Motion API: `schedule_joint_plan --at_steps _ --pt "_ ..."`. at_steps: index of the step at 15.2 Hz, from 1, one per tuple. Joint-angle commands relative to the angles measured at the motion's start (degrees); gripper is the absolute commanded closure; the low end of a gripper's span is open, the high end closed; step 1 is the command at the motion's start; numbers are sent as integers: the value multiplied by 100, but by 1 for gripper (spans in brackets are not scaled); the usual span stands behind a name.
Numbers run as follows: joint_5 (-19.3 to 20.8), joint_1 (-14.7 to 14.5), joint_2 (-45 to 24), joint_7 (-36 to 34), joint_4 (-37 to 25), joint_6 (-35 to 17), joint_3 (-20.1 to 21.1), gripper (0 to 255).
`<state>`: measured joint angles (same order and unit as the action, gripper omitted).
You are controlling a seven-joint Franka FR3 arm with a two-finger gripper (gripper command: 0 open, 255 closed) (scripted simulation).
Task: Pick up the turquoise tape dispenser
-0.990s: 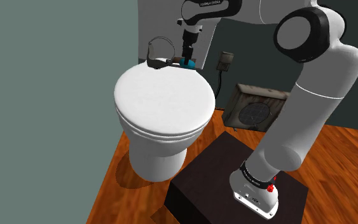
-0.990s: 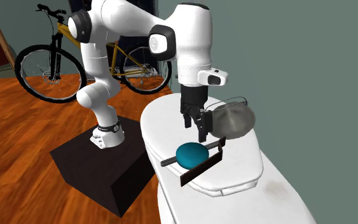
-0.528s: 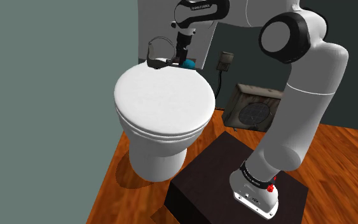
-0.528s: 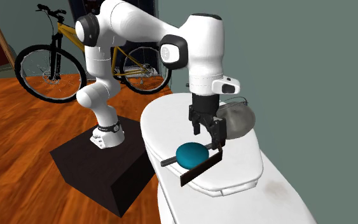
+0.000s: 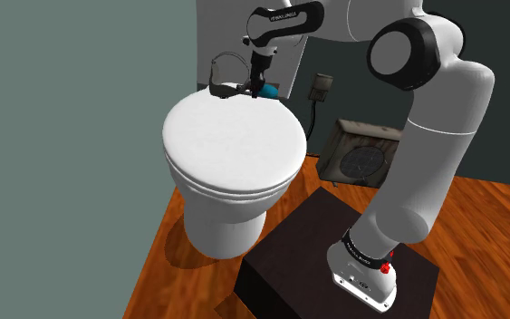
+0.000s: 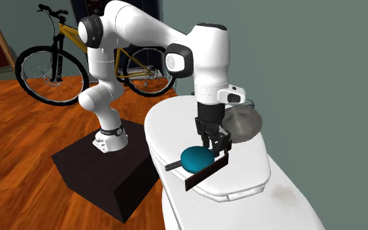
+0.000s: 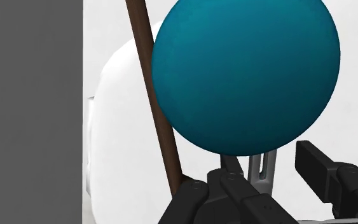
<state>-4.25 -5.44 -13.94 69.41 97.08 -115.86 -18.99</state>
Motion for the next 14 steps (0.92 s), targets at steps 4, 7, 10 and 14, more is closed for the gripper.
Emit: schedule_joint_plan --at_steps 4,7,10,14 --pt "1 0 1 -1 4 -2 0 255" --pt "2 7 6 6 -49 55 -5 255" --pt "19 8 41 -4 -234 273 -11 255" --pt "34 13 71 -14 -504 571 -19 255"
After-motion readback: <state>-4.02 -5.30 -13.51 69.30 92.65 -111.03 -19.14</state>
